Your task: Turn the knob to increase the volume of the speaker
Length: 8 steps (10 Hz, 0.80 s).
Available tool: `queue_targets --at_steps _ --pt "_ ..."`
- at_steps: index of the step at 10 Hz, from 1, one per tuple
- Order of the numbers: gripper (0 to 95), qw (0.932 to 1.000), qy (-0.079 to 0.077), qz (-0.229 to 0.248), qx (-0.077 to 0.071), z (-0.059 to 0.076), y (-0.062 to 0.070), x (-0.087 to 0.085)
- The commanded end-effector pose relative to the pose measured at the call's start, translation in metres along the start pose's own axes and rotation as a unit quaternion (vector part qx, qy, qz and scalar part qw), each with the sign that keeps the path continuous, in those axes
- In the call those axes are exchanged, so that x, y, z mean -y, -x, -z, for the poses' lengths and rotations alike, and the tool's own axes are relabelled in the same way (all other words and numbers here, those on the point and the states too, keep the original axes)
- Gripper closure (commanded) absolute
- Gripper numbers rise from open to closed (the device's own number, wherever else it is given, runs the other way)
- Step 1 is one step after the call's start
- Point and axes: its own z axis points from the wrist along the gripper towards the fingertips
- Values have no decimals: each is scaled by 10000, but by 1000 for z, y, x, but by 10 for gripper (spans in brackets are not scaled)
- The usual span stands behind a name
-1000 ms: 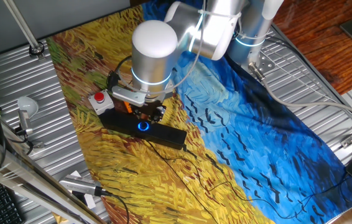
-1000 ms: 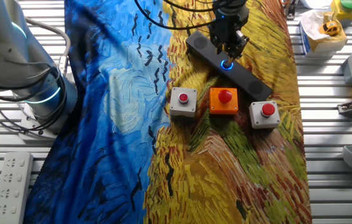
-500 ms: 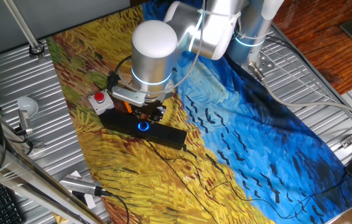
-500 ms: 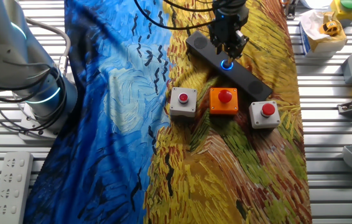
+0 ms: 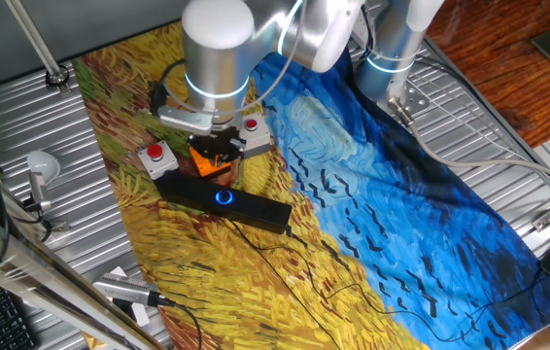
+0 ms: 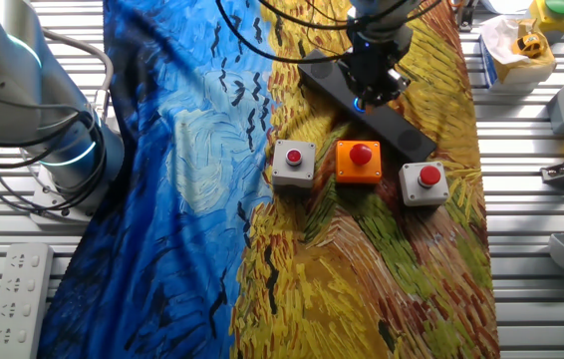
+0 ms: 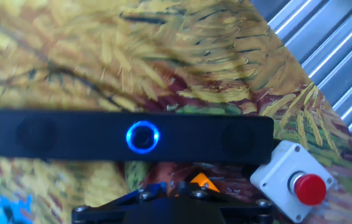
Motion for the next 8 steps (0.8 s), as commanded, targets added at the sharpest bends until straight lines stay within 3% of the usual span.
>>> queue_targets --at_steps 1,8 --pt "950 9999 47 152 -13 0 1 1" --pt "950 9968 141 -781 44 -1 5 -2"
